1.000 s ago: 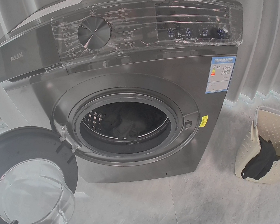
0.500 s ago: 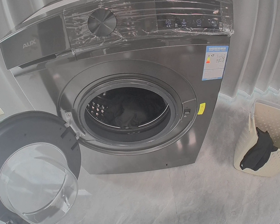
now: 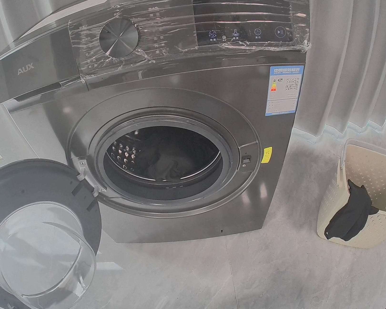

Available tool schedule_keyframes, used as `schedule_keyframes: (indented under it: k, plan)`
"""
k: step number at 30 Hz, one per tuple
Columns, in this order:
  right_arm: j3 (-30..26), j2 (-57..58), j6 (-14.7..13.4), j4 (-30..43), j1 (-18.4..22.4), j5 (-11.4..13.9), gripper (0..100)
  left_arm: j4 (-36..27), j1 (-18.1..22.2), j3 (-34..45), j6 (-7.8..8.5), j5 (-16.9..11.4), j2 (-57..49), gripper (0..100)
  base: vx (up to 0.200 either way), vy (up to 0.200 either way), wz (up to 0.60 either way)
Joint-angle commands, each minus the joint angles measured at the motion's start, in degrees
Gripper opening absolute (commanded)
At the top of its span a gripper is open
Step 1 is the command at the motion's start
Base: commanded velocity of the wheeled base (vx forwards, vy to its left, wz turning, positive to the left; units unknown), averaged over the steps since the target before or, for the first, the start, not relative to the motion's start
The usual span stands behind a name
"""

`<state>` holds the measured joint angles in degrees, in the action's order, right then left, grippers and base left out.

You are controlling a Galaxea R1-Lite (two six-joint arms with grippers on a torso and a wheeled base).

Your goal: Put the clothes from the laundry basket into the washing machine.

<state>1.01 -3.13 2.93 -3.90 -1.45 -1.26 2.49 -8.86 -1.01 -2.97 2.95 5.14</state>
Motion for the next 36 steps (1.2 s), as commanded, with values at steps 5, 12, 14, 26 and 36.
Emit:
schedule_keyframes:
  k: [5, 12, 14, 26, 36]
  plan:
    - [-1.0, 1.8, -1.3, 3.5, 1.5, 2.3, 100, -0.1, 0.0, 1.0, -0.19, 0.0, 0.3, 100, 0.0, -0.04, 0.0]
    - [-1.0, 1.9, -2.4, 3.6, 1.3, 2.2, 100, -0.1, 3.8, 1.0, 0.87, 0.0, 0.3, 100, 0.0, 0.0, 0.0]
    - [-1.0, 1.9, -2.4, 3.5, 1.3, 2.2, 100, -0.4, 3.9, 1.0, 0.87, -0.5, 0.2, 100, 0.0, 0.0, 0.0]
    - [-1.0, 1.9, -2.6, 3.6, 1.2, 2.0, 100, -2.6, 3.9, 1.0, 2.36, -2.1, 0.2, 100, 0.0, 0.0, -0.3]
    - [-1.0, 1.9, -2.5, 3.6, 1.2, 2.0, 100, -2.6, 3.9, 1.0, 2.36, -2.2, 0.2, 100, 0.0, 0.0, -0.24]
